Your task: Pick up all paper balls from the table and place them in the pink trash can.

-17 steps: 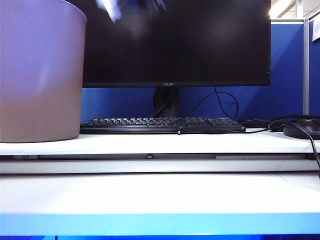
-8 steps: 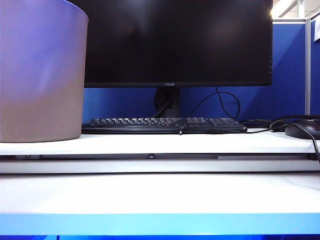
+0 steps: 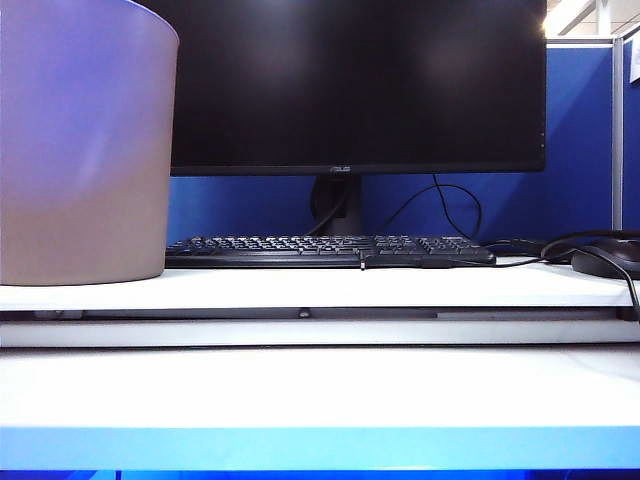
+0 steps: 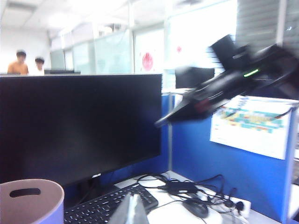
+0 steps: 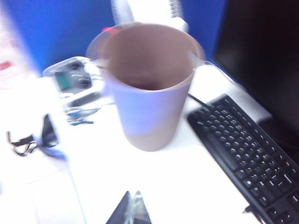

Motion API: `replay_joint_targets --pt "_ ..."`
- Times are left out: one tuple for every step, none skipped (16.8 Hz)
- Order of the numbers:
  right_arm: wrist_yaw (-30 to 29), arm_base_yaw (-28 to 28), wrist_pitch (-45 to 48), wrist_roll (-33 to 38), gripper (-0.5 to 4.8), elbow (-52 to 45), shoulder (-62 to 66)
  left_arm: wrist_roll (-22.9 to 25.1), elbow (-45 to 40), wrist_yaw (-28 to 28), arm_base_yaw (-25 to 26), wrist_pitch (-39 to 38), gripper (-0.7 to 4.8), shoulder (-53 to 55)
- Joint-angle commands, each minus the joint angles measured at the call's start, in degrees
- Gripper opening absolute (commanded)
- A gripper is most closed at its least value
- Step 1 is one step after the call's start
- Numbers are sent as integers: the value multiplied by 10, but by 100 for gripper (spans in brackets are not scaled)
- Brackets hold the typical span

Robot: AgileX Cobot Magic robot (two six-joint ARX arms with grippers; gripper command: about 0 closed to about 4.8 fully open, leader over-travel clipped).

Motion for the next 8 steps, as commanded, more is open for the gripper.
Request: replay_joint_targets --pt "0 8 10 -1 -5 -62 -110 -17 -1 -64 9 -65 -6 -31" --pt "2 13 14 13 -5 -94 -151 -18 -1 -81 14 -93 -6 -42" --pt "16 13 19 37 -5 -130 -196 -19 -1 -100 15 -118 -6 -51" --pt "42 12 18 75 -5 -166 -239 -24 -1 -106 15 -138 -6 -56" --pt "61 12 9 103 -5 -202 -280 -32 -1 -106 15 -155 -6 -60" --pt "66 12 5 114 -5 -235 -318 -31 0 -106 15 -169 -6 -61" --pt "78 12 5 136 -5 -268 -356 -31 -1 -106 16 -185 -6 -61" --pt "98 12 5 158 -5 -302 -394 -31 -1 -106 19 -199 -6 -61"
